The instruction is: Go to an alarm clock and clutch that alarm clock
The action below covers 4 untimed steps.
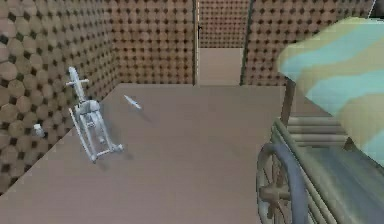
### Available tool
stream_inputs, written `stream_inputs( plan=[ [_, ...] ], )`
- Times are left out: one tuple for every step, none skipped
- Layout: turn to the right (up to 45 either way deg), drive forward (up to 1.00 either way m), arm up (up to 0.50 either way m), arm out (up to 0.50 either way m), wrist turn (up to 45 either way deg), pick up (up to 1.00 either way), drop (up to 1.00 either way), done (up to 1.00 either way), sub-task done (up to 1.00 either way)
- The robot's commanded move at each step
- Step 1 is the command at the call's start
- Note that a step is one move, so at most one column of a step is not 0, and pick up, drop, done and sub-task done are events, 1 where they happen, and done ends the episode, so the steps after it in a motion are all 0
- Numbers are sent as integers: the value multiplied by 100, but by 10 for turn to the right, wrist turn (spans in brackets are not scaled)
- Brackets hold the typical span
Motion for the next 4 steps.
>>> stream_inputs(
  plan=[
    [0,100,0,0,0,0,0,0,0],
    [60,0,0,0,0,0,0,0,0],
    [0,70,0,0,0,0,0,0,0],
    [60,0,0,0,0,0,0,0,0]
  ],
)
